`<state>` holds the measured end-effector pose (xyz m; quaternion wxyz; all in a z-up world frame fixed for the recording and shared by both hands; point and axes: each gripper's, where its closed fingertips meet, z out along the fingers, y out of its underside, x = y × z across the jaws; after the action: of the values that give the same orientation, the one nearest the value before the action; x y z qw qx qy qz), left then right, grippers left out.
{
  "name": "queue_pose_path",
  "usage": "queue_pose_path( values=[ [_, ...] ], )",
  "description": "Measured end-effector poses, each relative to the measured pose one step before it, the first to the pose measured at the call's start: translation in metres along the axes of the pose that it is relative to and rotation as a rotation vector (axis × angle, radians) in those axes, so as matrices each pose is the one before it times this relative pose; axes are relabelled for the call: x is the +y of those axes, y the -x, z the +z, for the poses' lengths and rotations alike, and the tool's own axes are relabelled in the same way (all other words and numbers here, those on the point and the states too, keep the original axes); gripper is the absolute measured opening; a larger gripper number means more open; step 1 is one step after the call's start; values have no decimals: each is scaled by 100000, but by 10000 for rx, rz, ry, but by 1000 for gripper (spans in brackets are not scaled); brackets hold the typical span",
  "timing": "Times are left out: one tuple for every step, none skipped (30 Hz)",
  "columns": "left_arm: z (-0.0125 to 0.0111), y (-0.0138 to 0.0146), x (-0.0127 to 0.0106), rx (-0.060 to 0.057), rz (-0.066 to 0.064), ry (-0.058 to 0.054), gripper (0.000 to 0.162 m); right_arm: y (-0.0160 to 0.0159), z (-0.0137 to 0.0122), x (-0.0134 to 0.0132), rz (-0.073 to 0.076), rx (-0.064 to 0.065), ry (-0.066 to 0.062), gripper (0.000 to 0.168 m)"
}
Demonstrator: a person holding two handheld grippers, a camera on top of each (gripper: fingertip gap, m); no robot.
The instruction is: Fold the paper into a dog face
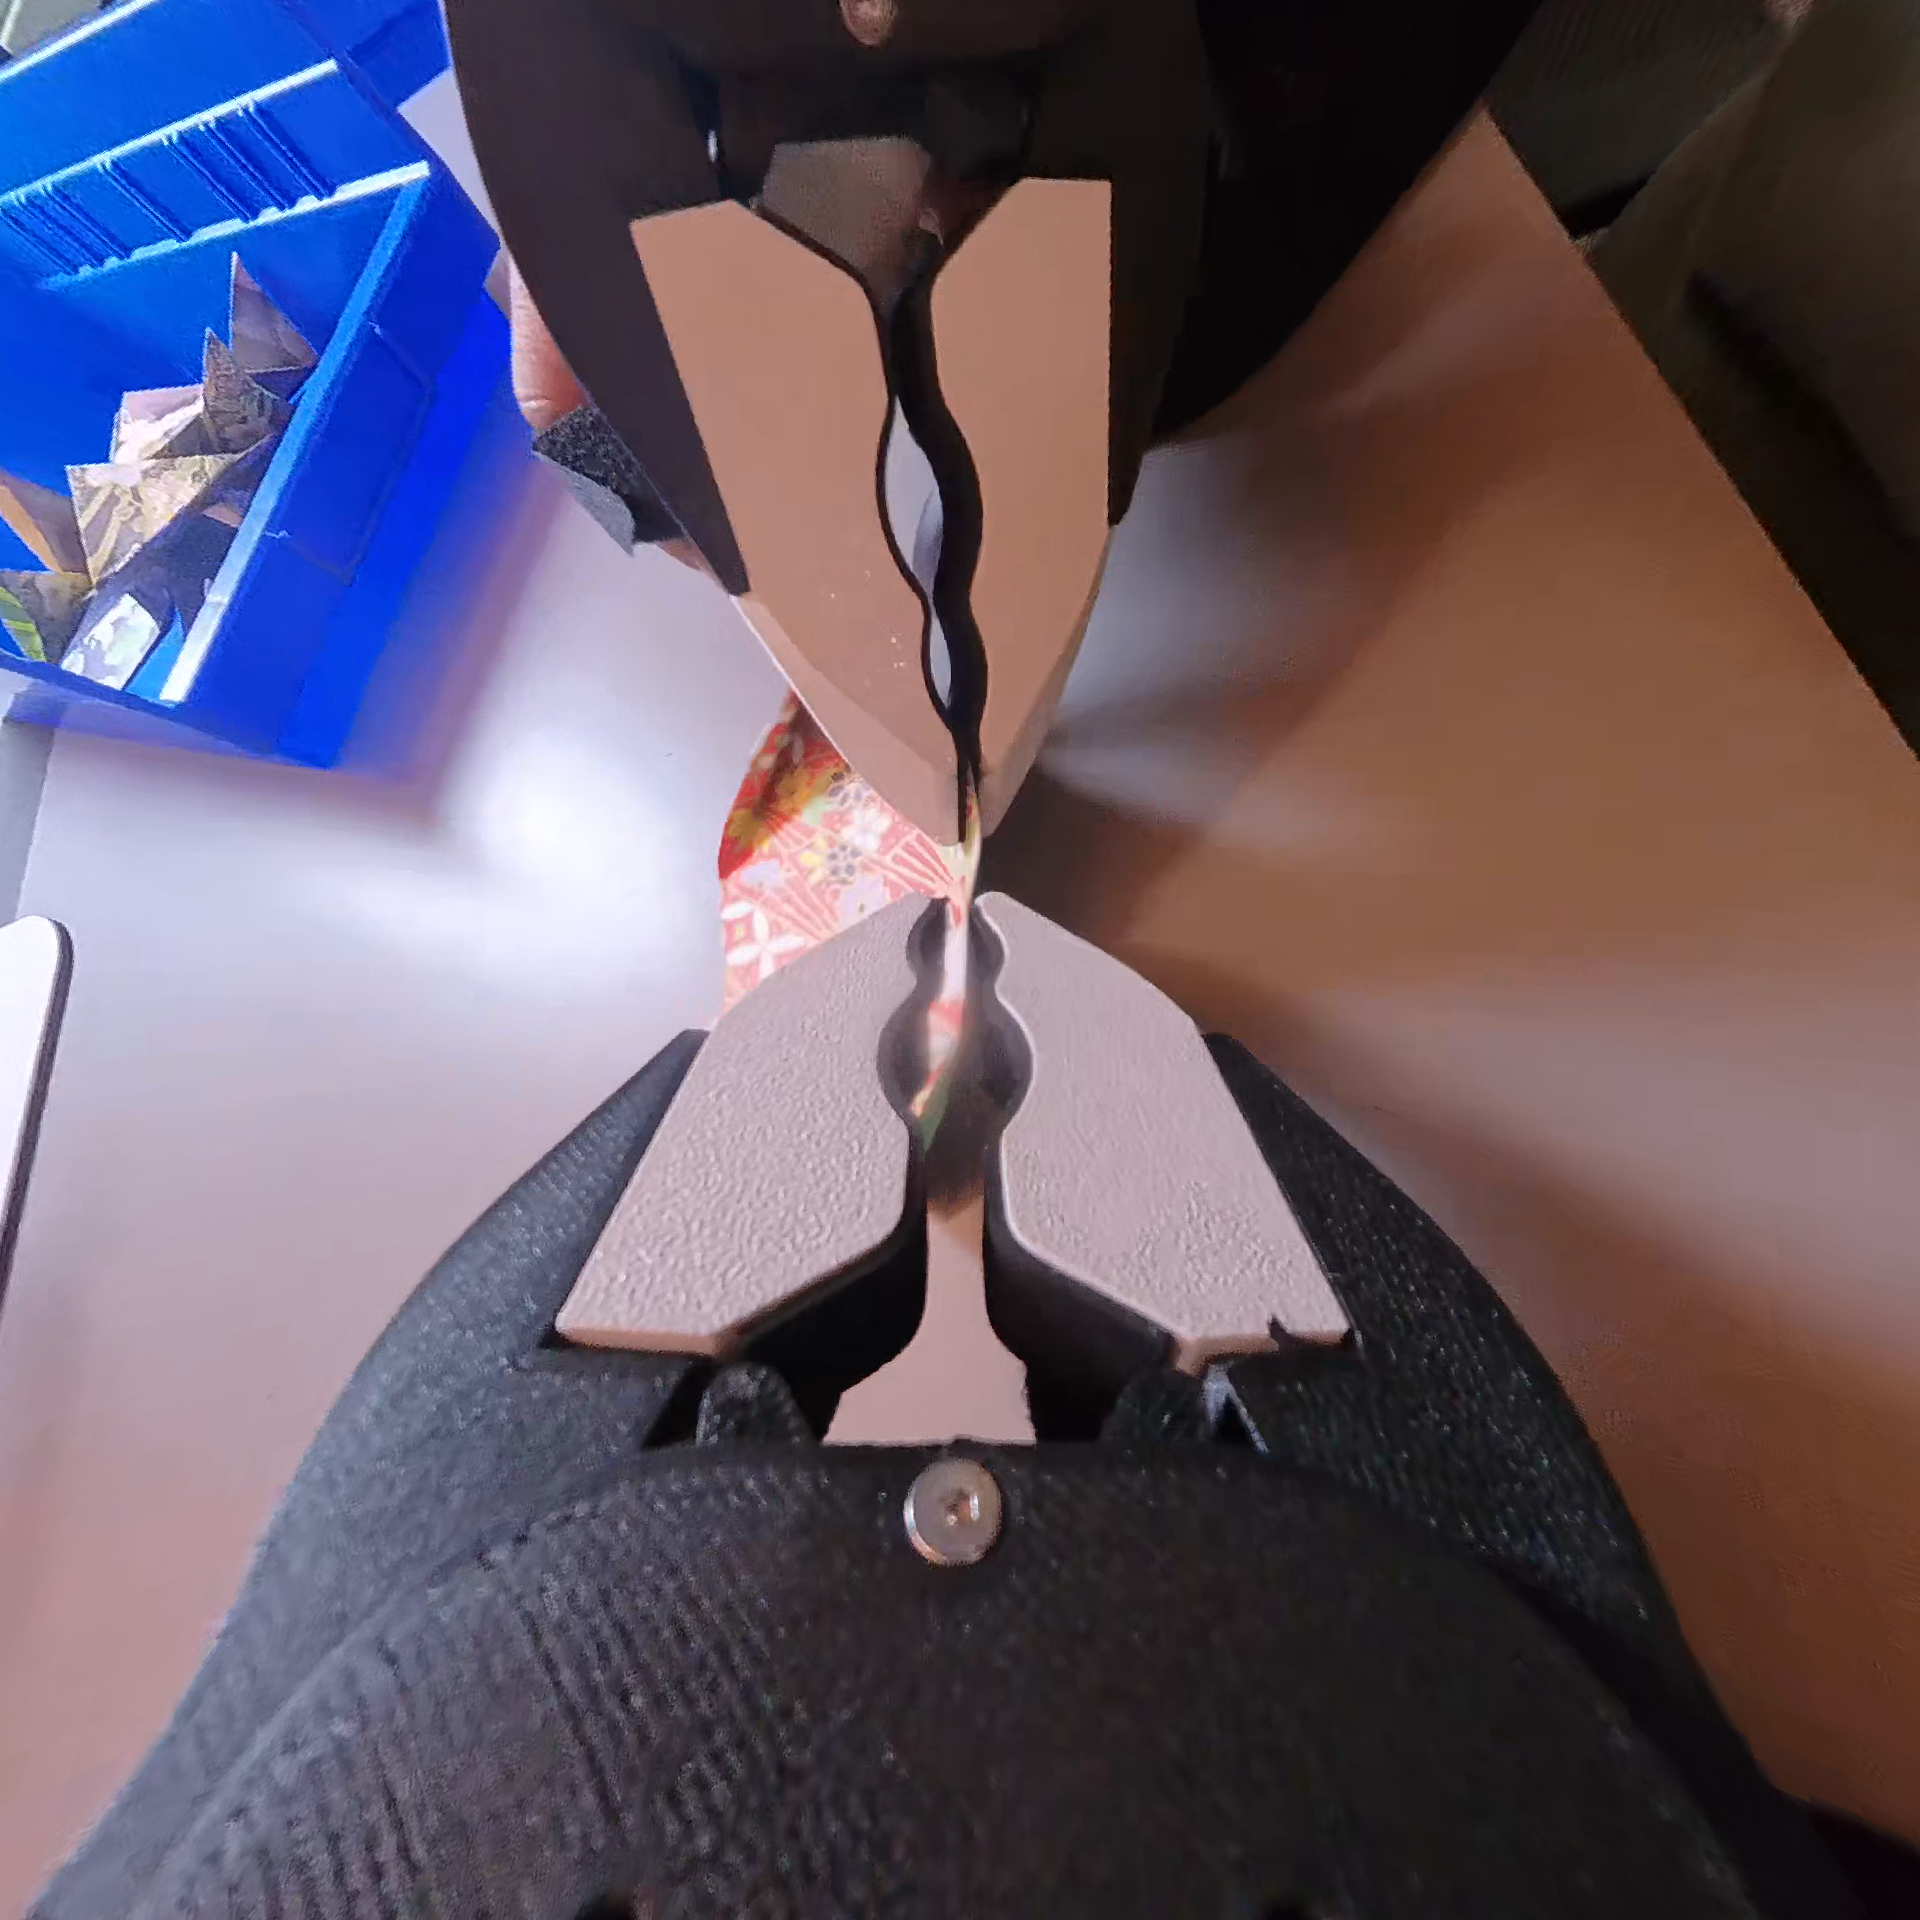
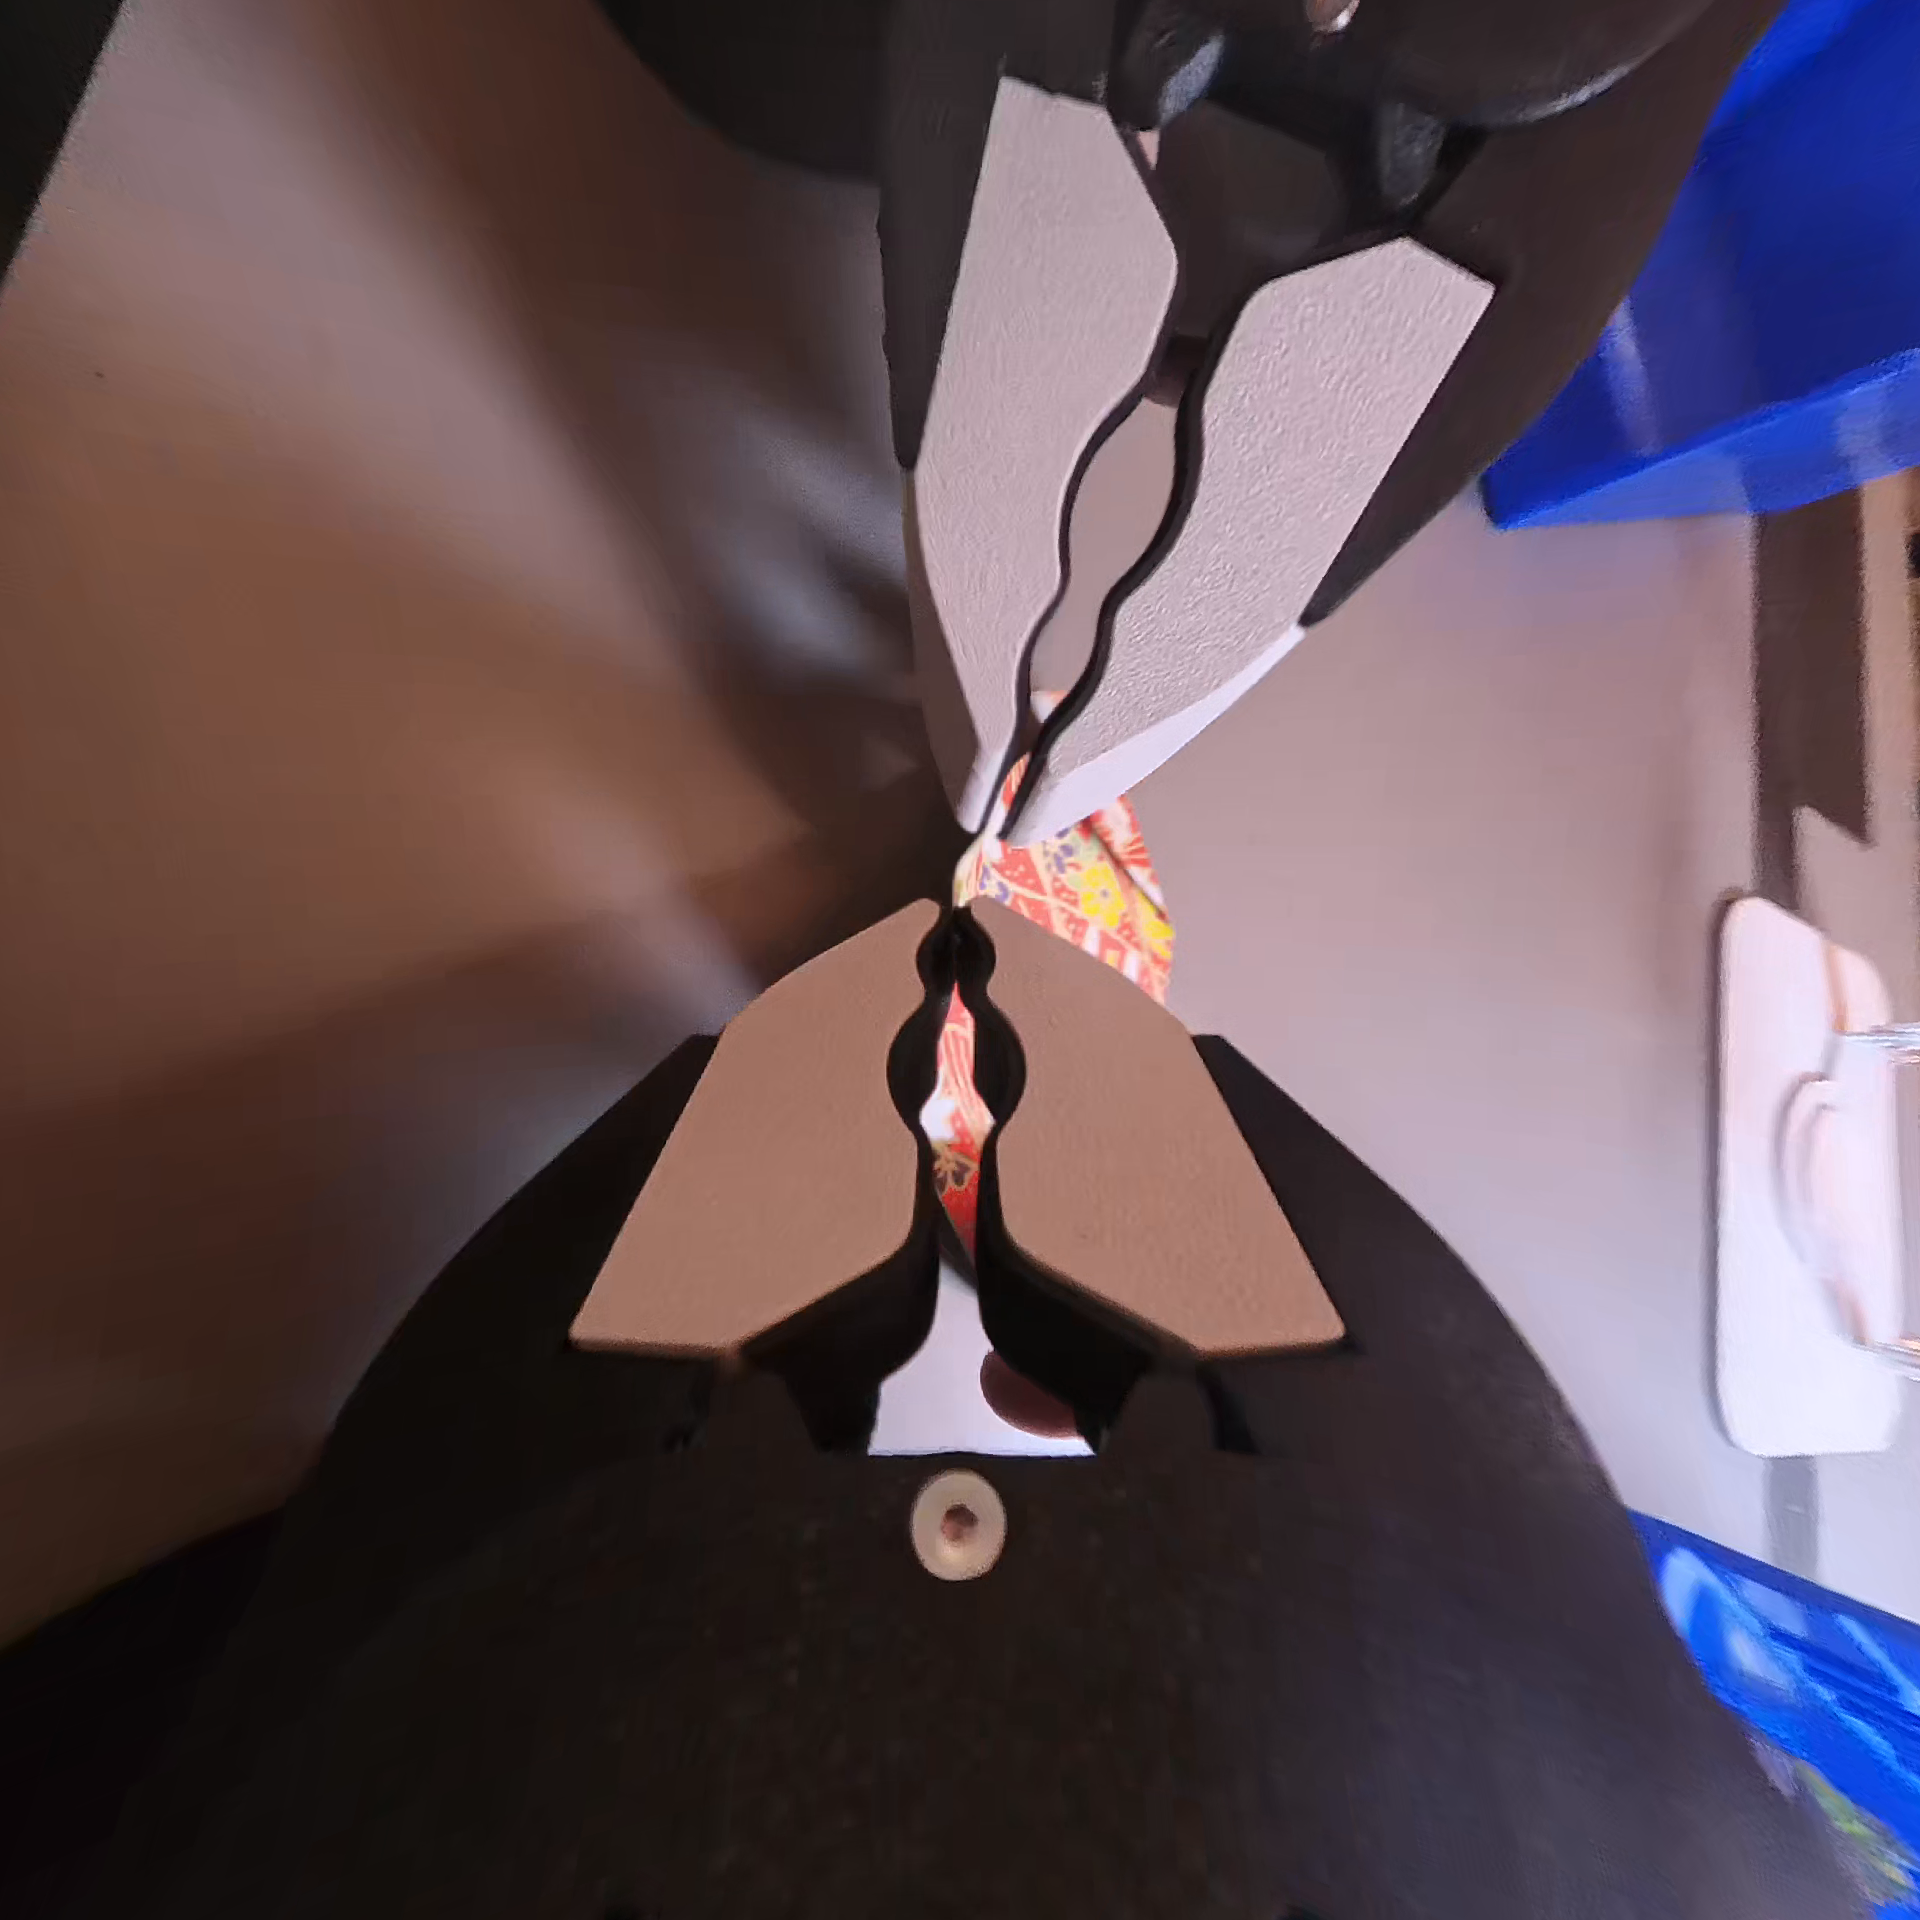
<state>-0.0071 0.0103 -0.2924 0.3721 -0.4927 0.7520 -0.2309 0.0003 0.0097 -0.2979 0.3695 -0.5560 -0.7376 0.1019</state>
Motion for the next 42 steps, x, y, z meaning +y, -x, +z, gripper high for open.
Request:
queue_pose_path(
  values=[
    [-147,42,-120,30,-138,-112,7,205,-50,81,299,-347,-19,0],
    [-255,90,-264,55,-190,-228,11,198,-23,105,252,-309,-20,0],
    [-344,164,-362,86,-311,-299,13,243,22,151,221,-312,8,0],
    [-389,293,-385,72,-418,-340,15,254,57,118,236,-320,-5,0],
    [-386,453,-278,8,-483,-325,14,245,105,25,266,-325,-64,0],
    [-259,550,95,-35,-504,-112,13,157,103,-29,266,-273,-86,0],
    [-51,483,560,-27,-370,164,14,196,134,62,231,-303,-9,0],
    [176,461,864,-132,-122,346,14,239,145,98,201,-337,61,0],
    [381,185,974,-97,87,473,13,198,153,21,181,-311,31,0],
    [514,-282,845,106,195,474,13,166,138,-51,187,-306,3,0],
    [549,-413,581,123,209,383,13,160,141,-3,204,-338,62,0],
    [487,-251,429,11,206,340,11,114,119,11,198,-311,92,0],
    [444,-178,446,-24,217,376,9,100,101,9,193,-315,103,0],
    [375,-258,413,32,226,334,8,85,94,-3,186,-297,121,0],
    [131,-300,-229,78,128,-110,3,88,74,-10,168,-273,131,0],
    [55,-146,-4,25,46,50,0,123,69,-17,153,-283,153,0],
    [-1,-6,6,-33,1,40,0,35,44,-38,100,-196,150,0],
    [-1,-4,8,-6,-18,-17,0,51,6,-69,47,-182,126,0],
    [7,6,6,13,-22,-56,0,65,-32,-122,37,-195,94,0],
    [0,-5,2,20,-15,-75,0,142,-71,-161,59,-275,44,1],
    [-9,-2,5,23,23,-74,0,245,-116,-181,118,-410,3,3],
    [0,5,7,28,20,-58,0,56,-134,-115,184,-353,11,5],
    [2,-4,3,34,17,-33,0,-36,-118,-20,193,-347,41,6],
    [0,1,11,16,76,-18,0,-34,-60,13,199,-373,50,6],
    [0,-9,-1,1,89,-18,0,-80,-40,-39,188,-331,14,6],
    [-4,-3,6,13,45,-14,0,-134,-5,-68,184,-268,18,6],
    [1,-3,6,11,27,-11,0,-92,47,52,188,-283,98,6],
    [3,8,1,-10,76,-13,0,-126,62,116,169,-246,146,6],
    [-9,-8,-1,-18,98,-14,0,-263,71,85,140,-133,124,5],
    [5,-5,0,-5,52,-15,0,-245,85,111,150,-139,127,5],
    [-4,-21,-8,25,14,-24,0,-231,106,118,167,-129,125,5],
    [-2,-141,-41,90,15,-57,0,-222,114,79,126,-94,105,4],
    [2,-7,-12,-3,16,-32,0,-252,116,30,54,5,64,4],
    [2,-1,2,-16,30,-21,0,-177,113,38,-15,46,55,4],
    [-1,6,-14,-15,25,-8,0,-130,130,70,-64,72,69,5],
    [-4,-3,-5,-15,35,-14,0,2,115,37,-91,32,42,5],
    [7,-1,1,-7,29,-19,0,31,58,-35,-79,29,-9,4],
    [0,3,-11,11,18,-21,0,-22,8,-7,-73,81,16,4],
    [4,-4,-5,12,19,-26,0,-7,5,2,-95,91,27,3],
    [-2,-1,-7,1,31,-27,0,-7,-4,8,-116,104,17,3],
    [-4,1,-6,-18,34,-14,0,7,5,4,-67,85,-6,3],
    [-2,-2,-8,-35,46,6,0,-1,1,-6,-49,76,-36,4]
  ],
)
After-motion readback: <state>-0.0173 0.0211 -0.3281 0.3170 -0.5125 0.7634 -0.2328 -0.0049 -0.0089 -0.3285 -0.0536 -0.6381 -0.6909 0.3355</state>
